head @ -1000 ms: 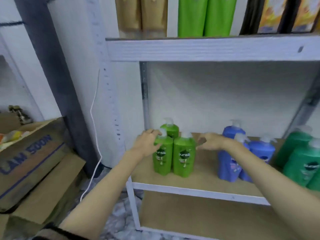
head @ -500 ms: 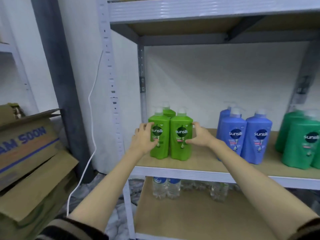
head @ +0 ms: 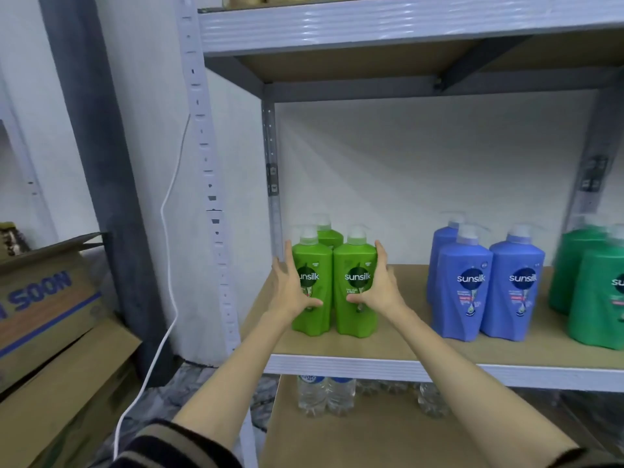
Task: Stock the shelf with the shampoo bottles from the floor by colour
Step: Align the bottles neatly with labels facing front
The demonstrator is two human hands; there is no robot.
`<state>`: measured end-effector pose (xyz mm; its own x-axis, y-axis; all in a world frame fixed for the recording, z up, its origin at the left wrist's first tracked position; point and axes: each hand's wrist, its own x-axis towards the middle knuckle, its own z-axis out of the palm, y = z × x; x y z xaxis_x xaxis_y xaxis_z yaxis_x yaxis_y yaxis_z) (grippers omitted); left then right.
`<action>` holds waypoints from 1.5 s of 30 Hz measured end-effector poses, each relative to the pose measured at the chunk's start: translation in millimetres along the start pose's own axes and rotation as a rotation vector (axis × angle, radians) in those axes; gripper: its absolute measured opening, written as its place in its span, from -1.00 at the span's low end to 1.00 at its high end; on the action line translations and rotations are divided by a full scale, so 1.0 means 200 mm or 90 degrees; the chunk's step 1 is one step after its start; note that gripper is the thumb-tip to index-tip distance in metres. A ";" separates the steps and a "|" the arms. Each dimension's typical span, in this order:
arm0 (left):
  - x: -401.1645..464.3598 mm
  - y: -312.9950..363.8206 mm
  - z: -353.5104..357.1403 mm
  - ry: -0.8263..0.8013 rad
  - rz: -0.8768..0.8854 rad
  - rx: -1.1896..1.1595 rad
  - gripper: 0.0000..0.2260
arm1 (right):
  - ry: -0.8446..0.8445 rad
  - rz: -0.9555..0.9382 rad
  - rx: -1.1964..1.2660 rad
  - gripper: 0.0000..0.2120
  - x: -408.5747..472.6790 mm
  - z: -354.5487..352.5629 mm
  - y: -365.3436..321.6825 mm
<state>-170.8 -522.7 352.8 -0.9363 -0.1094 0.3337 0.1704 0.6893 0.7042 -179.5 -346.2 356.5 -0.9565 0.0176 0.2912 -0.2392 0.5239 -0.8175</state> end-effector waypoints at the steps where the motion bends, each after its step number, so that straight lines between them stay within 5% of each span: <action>1: 0.01 -0.02 0.01 -0.004 0.003 -0.018 0.24 | 0.005 0.002 0.007 0.16 0.01 0.01 0.01; 7: 0.04 -0.06 0.04 0.011 0.025 -0.114 0.16 | 0.019 -0.008 0.027 0.12 0.08 0.04 0.05; 45: 0.15 -0.11 0.10 0.071 0.004 -0.072 0.16 | 0.037 -0.012 -0.017 0.13 0.22 0.14 0.06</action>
<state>-208.5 -527.4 335.4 -0.8964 -0.1889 0.4011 0.2153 0.6053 0.7663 -228.3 -362.3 345.1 -0.9404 0.0563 0.3354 -0.2519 0.5472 -0.7982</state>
